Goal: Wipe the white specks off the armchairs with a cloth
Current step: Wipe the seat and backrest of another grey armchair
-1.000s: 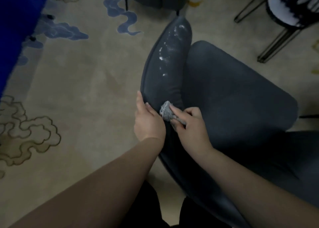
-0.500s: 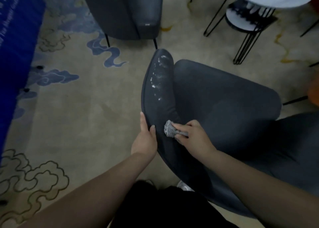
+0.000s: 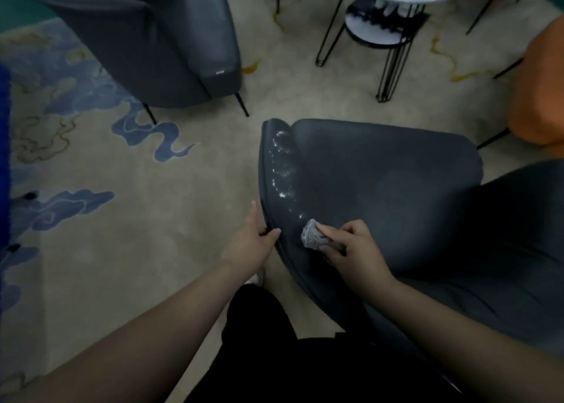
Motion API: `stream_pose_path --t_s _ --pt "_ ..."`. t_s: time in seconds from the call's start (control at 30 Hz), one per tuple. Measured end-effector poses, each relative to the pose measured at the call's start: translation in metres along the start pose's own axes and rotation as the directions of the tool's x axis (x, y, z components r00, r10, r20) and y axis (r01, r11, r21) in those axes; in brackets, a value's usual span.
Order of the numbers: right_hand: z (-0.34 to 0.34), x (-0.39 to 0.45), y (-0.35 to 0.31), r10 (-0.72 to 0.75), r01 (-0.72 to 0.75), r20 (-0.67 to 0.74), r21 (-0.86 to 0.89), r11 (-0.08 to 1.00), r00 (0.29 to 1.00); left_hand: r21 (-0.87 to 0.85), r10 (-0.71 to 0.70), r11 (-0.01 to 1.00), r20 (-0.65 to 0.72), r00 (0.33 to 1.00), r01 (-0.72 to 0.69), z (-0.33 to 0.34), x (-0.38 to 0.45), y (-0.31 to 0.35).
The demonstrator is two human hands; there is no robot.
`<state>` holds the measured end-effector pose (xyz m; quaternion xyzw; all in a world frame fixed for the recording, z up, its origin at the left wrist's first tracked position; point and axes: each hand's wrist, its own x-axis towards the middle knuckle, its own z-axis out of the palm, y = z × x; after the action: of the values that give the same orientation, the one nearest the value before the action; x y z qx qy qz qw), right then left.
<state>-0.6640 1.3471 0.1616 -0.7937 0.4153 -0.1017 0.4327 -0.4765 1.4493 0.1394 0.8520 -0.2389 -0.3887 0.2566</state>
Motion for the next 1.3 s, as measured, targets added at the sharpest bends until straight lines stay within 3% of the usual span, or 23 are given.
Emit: stream_pose_path --t_s 0.17,0.27,0.47,0.7,0.87,1.07,1.2,1.3 --pt "0.038 0.028 -0.023 0.144 -0.146 -0.206 0.005 0.989 0.968 -0.058 0.135 0.99 0.158 0.978 -0.128 -0.037 0.042 0.013" --pt "0.045 0.044 -0.035 0.199 -0.202 -0.261 0.012 0.979 0.945 -0.065 0.145 0.989 0.238 0.96 -0.134 -0.053 0.068 0.018" --pt "0.051 0.017 -0.04 0.158 -0.191 -0.323 -0.071 0.979 0.933 -0.131 0.241 0.97 0.405 0.882 -0.205 -0.06 0.107 0.018" --pt "0.074 0.072 -0.064 0.225 -0.226 -0.378 0.042 0.973 0.898 -0.194 0.292 0.954 0.437 0.851 -0.228 -0.055 0.116 0.012" --pt "0.071 0.05 -0.055 0.163 -0.191 -0.373 -0.038 0.981 0.914 -0.083 0.24 0.97 0.436 0.867 -0.226 -0.066 0.131 0.022" --pt "0.083 0.062 -0.068 0.211 -0.274 -0.482 -0.064 0.959 0.85 -0.023 0.22 0.971 0.464 0.858 -0.237 -0.07 0.131 0.032" --pt "0.08 0.084 -0.073 0.227 -0.254 -0.422 -0.009 0.967 0.878 -0.051 0.227 0.972 0.465 0.855 -0.23 -0.072 0.127 0.035" --pt "0.068 0.056 -0.064 0.162 -0.199 -0.352 -0.071 0.977 0.922 -0.102 0.238 0.971 0.469 0.851 -0.215 -0.076 0.122 0.037"
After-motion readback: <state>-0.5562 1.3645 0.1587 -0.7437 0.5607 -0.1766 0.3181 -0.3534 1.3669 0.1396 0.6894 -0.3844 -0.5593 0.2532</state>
